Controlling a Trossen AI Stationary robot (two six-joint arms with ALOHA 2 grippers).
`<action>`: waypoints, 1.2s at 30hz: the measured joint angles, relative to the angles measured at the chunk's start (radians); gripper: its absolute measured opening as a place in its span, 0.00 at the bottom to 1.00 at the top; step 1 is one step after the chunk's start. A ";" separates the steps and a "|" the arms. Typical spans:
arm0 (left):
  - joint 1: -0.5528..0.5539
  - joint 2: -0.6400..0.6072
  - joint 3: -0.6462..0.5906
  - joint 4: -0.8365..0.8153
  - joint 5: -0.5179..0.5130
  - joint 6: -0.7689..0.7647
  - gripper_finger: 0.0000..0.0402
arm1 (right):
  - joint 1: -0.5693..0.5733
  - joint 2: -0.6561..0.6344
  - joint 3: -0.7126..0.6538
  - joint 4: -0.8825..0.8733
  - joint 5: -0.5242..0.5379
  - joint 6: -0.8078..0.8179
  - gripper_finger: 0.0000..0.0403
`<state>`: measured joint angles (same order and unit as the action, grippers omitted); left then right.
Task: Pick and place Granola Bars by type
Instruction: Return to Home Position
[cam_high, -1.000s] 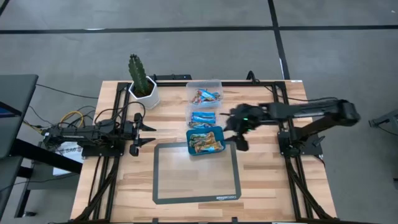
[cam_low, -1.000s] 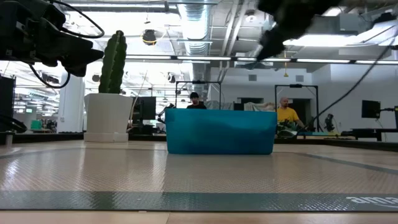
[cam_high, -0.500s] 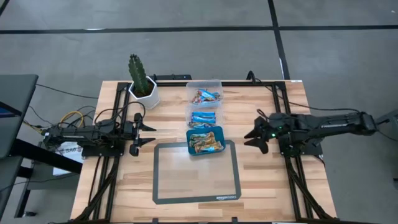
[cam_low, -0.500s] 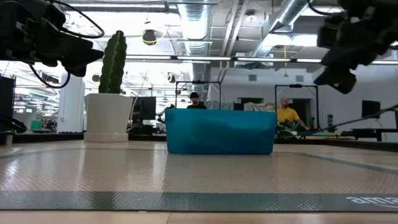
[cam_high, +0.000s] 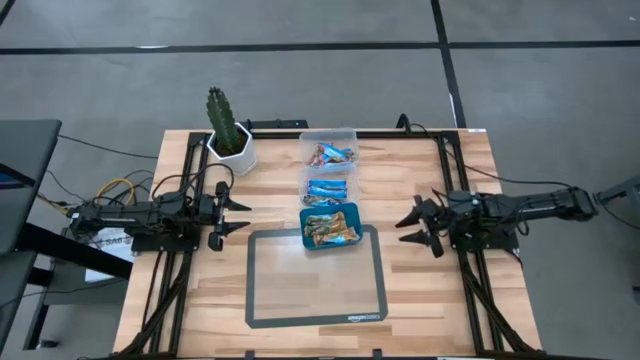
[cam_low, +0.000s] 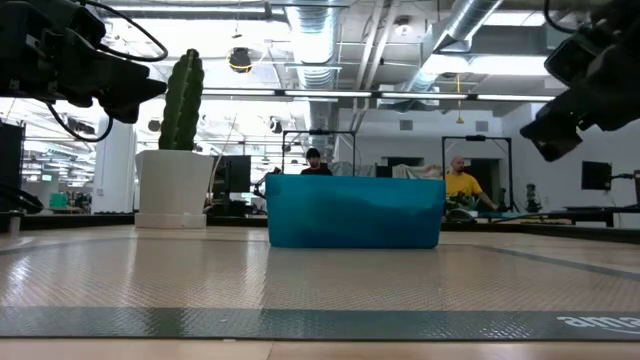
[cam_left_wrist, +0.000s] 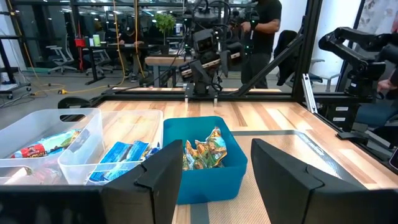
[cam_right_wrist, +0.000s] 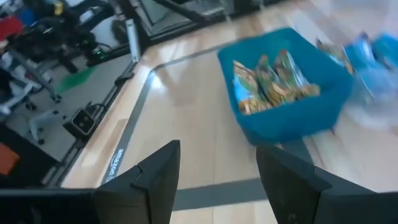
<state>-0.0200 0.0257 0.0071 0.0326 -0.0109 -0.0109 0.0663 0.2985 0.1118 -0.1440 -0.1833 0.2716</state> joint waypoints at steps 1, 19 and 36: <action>0.000 0.000 0.000 0.000 0.000 0.000 0.46 | 0.008 -0.003 -0.009 0.017 0.000 -0.027 0.51; 0.000 0.000 0.000 0.000 0.000 0.000 0.46 | 0.023 -0.006 -0.104 0.217 -0.001 -0.244 0.51; 0.000 0.000 0.000 0.000 0.000 0.000 0.46 | -0.050 -0.005 -0.105 0.179 0.053 -0.131 0.50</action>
<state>-0.0203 0.0261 0.0071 0.0326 -0.0109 -0.0109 0.0166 0.2939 0.0063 0.0347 -0.1308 0.1403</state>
